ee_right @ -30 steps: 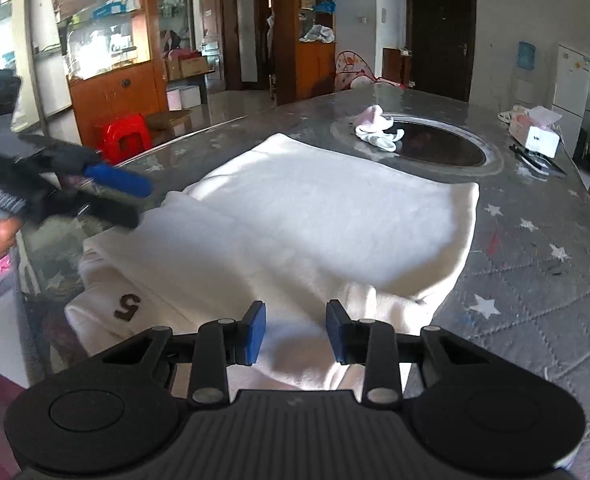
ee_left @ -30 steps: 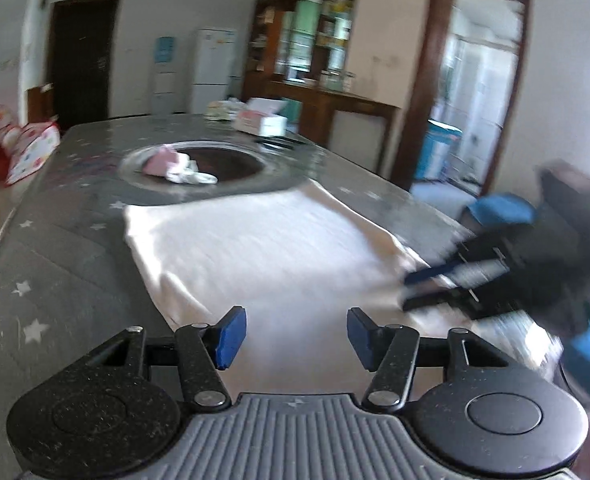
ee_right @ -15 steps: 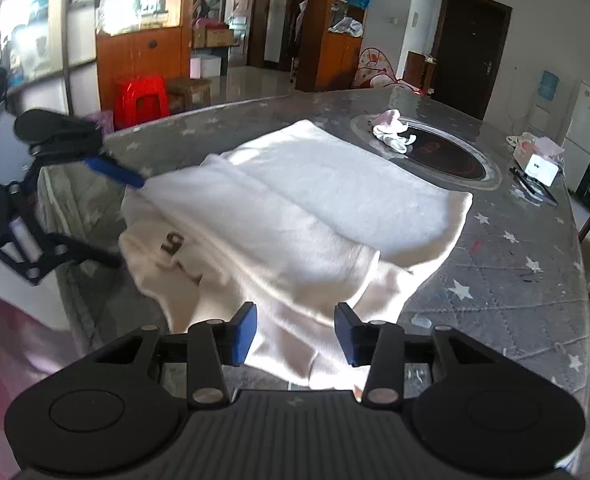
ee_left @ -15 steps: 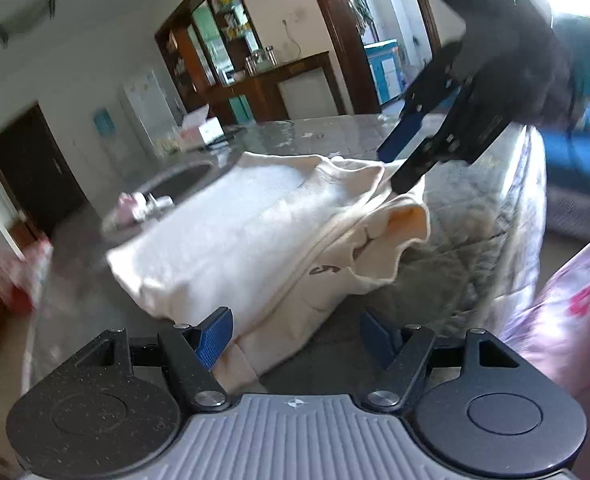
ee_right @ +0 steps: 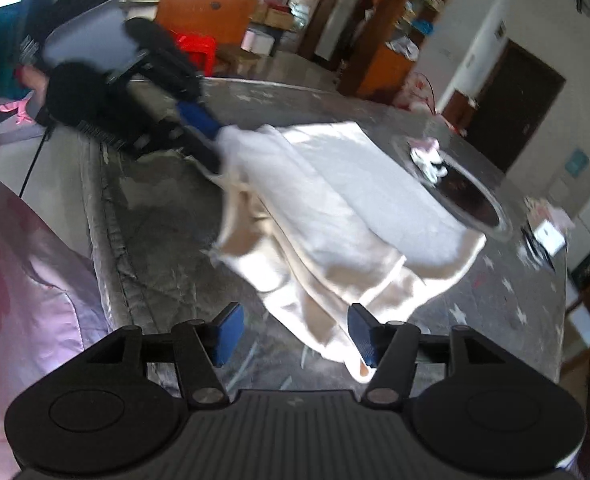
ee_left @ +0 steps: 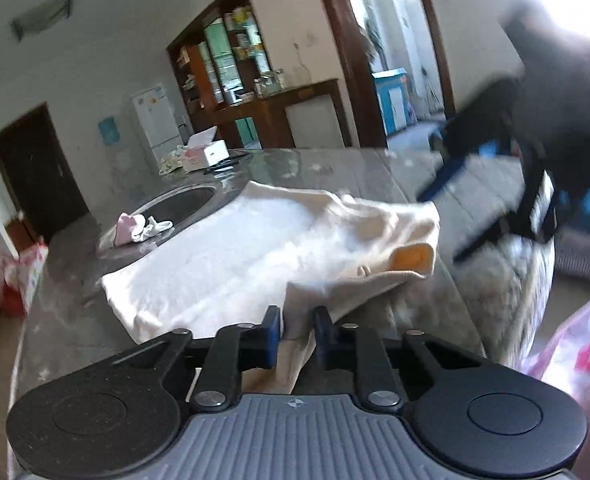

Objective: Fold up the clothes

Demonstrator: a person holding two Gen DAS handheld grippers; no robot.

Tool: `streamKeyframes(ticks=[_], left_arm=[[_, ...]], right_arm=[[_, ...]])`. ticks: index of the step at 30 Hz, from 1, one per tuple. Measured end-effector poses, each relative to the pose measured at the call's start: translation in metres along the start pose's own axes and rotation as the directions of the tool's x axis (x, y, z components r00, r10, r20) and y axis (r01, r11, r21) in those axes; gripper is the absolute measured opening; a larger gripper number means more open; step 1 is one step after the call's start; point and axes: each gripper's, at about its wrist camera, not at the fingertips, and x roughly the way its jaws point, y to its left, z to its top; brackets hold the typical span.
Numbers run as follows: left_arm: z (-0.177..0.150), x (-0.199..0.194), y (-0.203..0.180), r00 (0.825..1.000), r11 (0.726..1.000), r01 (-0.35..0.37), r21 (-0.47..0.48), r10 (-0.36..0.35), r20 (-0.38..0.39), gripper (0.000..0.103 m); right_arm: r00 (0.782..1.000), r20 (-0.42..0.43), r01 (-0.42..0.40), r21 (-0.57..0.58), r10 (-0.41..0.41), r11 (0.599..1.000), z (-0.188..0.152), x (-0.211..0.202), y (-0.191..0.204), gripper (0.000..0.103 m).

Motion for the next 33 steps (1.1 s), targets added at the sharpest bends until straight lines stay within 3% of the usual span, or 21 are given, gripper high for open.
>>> streamKeyframes(ticks=[5, 7, 8, 9, 12, 13, 15, 21, 28, 30, 33], left_arm=[[0.013, 0.007, 0.022, 1.0, 0.995, 0.025, -0.092, -0.025, 0.009, 0.015], [0.015, 0.008, 0.025, 0.999, 0.994, 0.034, -0.106, -0.033, 0.01, 0.015], [0.014, 0.008, 0.026, 0.999, 0.994, 0.037, -0.107, -0.036, 0.007, 0.016], [0.013, 0.008, 0.025, 0.999, 0.994, 0.038, -0.103, -0.037, 0.004, 0.019], [0.007, 0.004, 0.02, 1.0, 0.996, 0.028, -0.083, -0.028, -0.002, 0.022], [0.004, 0.003, 0.019, 1.0, 0.997, 0.021, -0.075, -0.021, -0.003, 0.025], [-0.002, -0.001, 0.015, 1.0, 0.998, 0.004, -0.055, -0.004, -0.003, 0.045], [-0.018, -0.004, 0.004, 0.999, 0.999, -0.028, 0.026, 0.028, -0.021, 0.053], [-0.032, -0.002, 0.007, 0.999, 0.998, -0.014, 0.063, 0.017, -0.044, 0.05], [-0.033, -0.003, 0.014, 0.999, 0.999, -0.012, 0.043, 0.014, -0.053, 0.033], [-0.034, -0.005, 0.028, 0.999, 0.999, 0.001, -0.035, -0.002, -0.046, 0.018]], right_arm=[[0.999, 0.049, -0.004, 0.028, 0.003, 1.0, 0.009, 0.023, -0.004, 0.059], [0.998, 0.066, -0.025, 0.055, 0.022, 0.998, 0.013, 0.033, -0.009, 0.052], [0.997, 0.064, -0.042, 0.077, 0.038, 0.996, 0.015, 0.037, -0.013, 0.044], [0.997, 0.063, -0.06, 0.099, 0.053, 0.993, 0.017, 0.04, -0.016, 0.029], [0.993, 0.061, -0.109, 0.177, 0.1, 0.978, 0.023, 0.047, -0.027, 0.016], [0.991, 0.061, -0.125, 0.207, 0.115, 0.97, 0.024, 0.048, -0.032, 0.015], [0.988, 0.064, -0.15, 0.257, 0.138, 0.955, 0.027, 0.048, -0.042, 0.014], [0.983, 0.071, -0.186, 0.34, 0.172, 0.922, 0.034, 0.046, -0.059, 0.014], [0.984, 0.074, -0.178, 0.351, 0.162, 0.919, 0.038, 0.045, -0.061, 0.014], [0.985, 0.069, -0.172, 0.344, 0.158, 0.923, 0.036, 0.045, -0.059, 0.015], [0.988, 0.061, -0.155, 0.327, 0.143, 0.932, 0.032, 0.046, -0.054, 0.016]])
